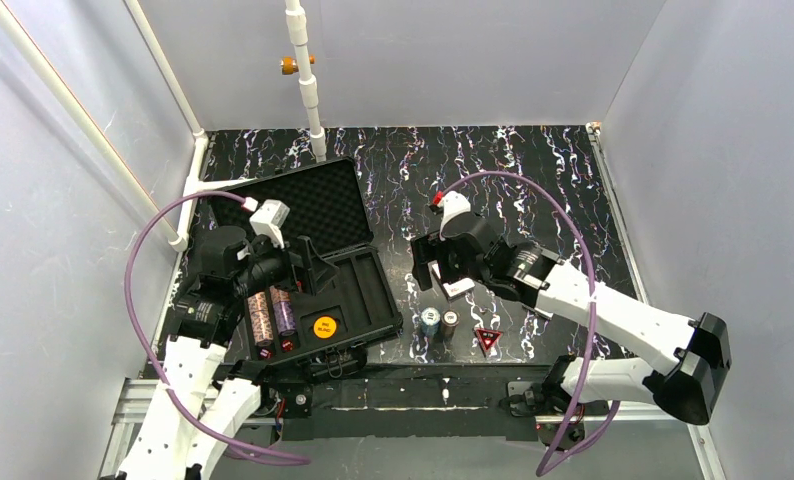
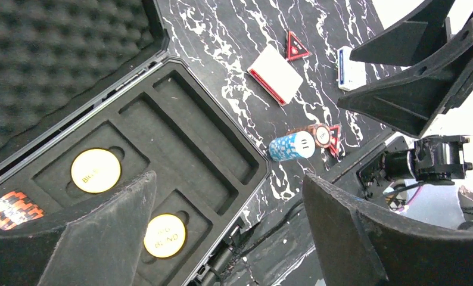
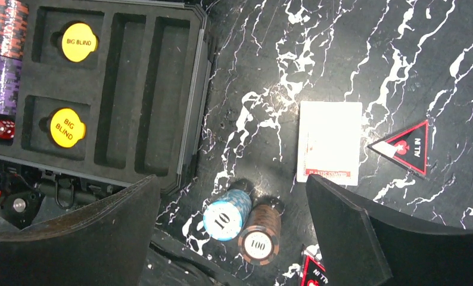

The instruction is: Pack up texas hold em set

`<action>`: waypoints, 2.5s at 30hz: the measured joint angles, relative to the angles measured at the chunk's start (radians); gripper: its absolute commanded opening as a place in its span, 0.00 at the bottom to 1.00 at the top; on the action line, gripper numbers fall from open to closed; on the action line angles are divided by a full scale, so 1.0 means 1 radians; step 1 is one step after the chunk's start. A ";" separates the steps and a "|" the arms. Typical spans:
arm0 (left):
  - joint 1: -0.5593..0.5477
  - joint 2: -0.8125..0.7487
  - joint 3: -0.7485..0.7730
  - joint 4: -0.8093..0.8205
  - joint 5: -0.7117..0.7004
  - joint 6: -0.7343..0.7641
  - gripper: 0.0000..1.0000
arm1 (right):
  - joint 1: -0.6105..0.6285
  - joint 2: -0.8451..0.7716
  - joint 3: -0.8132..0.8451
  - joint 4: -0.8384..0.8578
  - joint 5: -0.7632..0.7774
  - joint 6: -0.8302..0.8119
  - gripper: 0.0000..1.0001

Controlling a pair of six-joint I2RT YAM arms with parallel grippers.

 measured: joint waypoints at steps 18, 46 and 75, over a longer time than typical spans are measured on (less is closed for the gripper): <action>-0.082 0.062 0.000 -0.002 -0.002 0.008 0.84 | 0.000 -0.085 -0.108 -0.105 -0.056 0.077 1.00; -0.133 0.070 0.000 -0.031 -0.089 0.015 0.82 | -0.009 0.004 -0.147 -0.190 0.058 0.165 1.00; -0.142 0.089 0.000 -0.053 -0.114 0.027 0.81 | -0.266 0.445 0.028 -0.111 -0.141 -0.144 1.00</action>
